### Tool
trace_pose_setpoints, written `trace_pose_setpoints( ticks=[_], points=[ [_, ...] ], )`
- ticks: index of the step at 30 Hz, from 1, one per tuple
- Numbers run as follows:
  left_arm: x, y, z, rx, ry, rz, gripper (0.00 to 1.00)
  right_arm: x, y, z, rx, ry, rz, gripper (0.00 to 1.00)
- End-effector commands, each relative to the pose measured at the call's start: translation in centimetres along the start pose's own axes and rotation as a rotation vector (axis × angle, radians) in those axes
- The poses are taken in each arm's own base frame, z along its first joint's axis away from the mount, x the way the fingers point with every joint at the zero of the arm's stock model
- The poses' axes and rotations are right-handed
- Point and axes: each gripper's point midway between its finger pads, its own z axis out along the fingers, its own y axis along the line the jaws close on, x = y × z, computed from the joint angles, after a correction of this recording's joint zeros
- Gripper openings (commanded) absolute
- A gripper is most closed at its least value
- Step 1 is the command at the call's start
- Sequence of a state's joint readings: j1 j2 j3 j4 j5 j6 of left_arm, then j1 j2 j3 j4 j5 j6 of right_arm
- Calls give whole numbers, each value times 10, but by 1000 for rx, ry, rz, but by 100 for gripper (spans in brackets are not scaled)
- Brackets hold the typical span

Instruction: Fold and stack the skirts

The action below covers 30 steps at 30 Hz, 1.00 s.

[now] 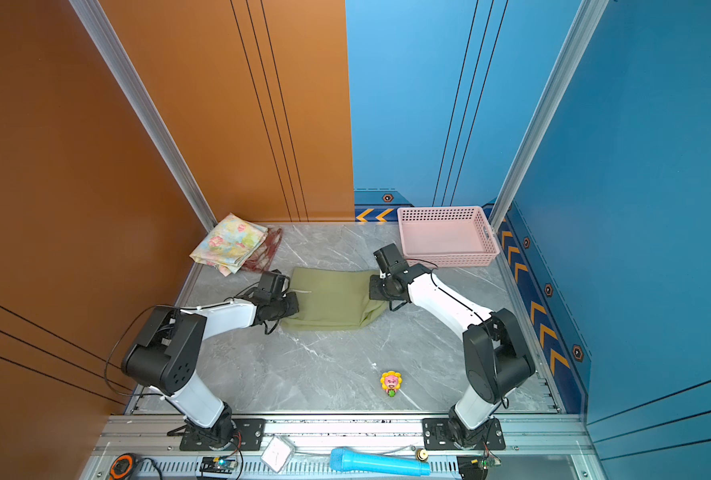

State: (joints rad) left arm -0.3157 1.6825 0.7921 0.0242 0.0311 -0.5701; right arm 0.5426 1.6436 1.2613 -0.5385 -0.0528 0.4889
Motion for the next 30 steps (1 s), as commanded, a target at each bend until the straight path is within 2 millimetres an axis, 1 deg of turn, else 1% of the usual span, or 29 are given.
trace_pose_setpoints(
  ticks=[1, 5, 7, 8, 9, 11, 12, 13, 14, 15, 17, 18, 19, 20, 21, 22, 23, 26, 29, 30],
  points=[
    [72, 28, 13, -81, 238, -10, 0, 0, 6, -13, 99, 3, -80, 0],
    [75, 24, 15, -65, 241, -8, 0, -5, 48, -9, 30, 0, -104, 0],
    [77, 24, 15, -59, 242, -9, 0, -7, 72, 0, -30, 3, -86, 0],
    [78, 23, 15, -57, 243, -9, 0, -5, 88, 6, -83, 10, -69, 0],
    [78, 23, 14, -54, 242, -9, 0, -1, 110, 12, -155, 22, -54, 0],
    [79, 24, 13, -52, 241, -11, 0, -5, 139, 21, -272, 19, -3, 1],
    [79, 23, 12, -51, 240, -11, 0, -9, 154, 25, -332, 15, 20, 9],
    [80, 24, 11, -50, 239, -12, 0, -15, 164, 25, -377, 3, 36, 21],
    [80, 24, 10, -50, 238, -13, 0, -21, 173, 23, -426, -16, 46, 39],
    [80, 24, 10, -49, 235, -15, 0, -26, 181, 22, -466, -36, 47, 52],
    [80, 23, 8, -43, 234, -16, 0, -36, 193, 13, -553, -72, 49, 65],
    [80, 23, 8, -43, 234, -17, 0, -41, 193, 10, -580, -87, 64, 70],
    [80, 23, 8, -43, 232, -16, 0, -45, 190, 8, -591, -96, 83, 73],
    [80, 23, 7, -42, 232, -19, 0, -46, 185, 6, -598, -106, 104, 74],
    [80, 22, 7, -39, 231, -21, 0, -43, 181, 6, -596, -108, 116, 75],
    [80, 22, 7, -38, 232, -21, 0, -54, 160, 6, -568, -132, 152, 74],
    [81, 22, 7, -36, 231, -23, 0, -54, 148, 5, -536, -140, 164, 74],
    [83, 18, 7, -21, 235, -26, 0, -47, 108, 7, -381, -144, 158, 72],
    [86, 9, 7, -3, 239, -22, 0, -37, 77, 8, -216, -141, 115, 72],
    [88, 6, 7, 4, 242, -20, 0, -34, 70, 8, -176, -138, 98, 71]
  ],
)
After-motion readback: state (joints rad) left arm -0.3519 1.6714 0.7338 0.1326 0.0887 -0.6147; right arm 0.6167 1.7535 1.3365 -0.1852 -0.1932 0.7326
